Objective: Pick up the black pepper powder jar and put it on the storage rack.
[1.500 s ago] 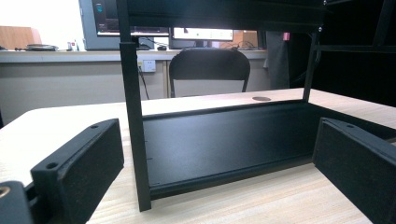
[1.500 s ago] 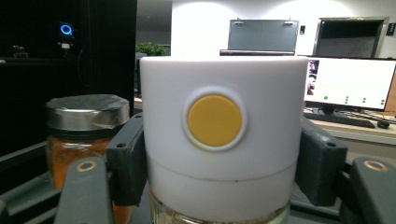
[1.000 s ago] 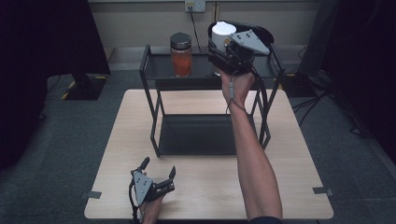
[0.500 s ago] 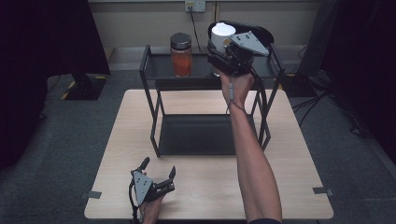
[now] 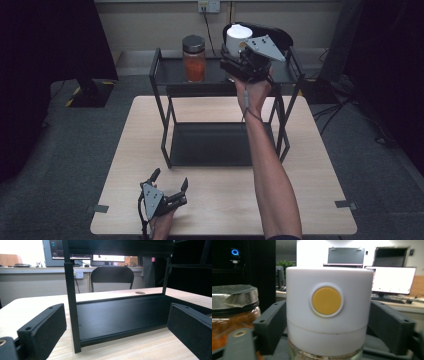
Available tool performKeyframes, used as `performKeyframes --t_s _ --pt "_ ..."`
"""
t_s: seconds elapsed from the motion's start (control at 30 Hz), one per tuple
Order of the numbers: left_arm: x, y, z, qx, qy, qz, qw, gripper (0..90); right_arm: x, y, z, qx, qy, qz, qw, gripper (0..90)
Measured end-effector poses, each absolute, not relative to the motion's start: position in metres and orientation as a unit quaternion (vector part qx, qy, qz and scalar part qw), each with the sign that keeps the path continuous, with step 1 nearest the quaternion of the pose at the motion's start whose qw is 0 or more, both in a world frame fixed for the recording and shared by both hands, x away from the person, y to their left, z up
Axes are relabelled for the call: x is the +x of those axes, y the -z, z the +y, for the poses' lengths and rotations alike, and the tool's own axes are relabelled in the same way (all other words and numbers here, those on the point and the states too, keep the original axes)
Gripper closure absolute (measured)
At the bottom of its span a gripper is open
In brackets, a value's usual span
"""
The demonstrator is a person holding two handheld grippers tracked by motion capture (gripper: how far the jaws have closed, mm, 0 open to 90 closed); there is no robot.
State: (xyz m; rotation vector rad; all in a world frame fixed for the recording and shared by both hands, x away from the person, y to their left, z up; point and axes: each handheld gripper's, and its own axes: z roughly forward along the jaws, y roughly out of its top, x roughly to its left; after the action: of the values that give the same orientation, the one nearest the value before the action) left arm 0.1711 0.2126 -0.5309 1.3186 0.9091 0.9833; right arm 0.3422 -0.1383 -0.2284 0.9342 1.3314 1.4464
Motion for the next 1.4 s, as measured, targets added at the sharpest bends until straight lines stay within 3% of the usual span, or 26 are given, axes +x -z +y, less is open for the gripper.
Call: performKeyframes --t_s 0.2,1.4 --pt "0.171 0.531 0.213 0.566 -0.422 0.390 0.591 1.5 0.340 0.228 -0.141 0.383 -0.596 0.538 0.457 0.0" --pt "0.171 0.531 0.213 0.566 -0.422 0.390 0.591 1.5 0.304 0.260 -0.174 0.362 -0.632 0.537 0.426 0.0"
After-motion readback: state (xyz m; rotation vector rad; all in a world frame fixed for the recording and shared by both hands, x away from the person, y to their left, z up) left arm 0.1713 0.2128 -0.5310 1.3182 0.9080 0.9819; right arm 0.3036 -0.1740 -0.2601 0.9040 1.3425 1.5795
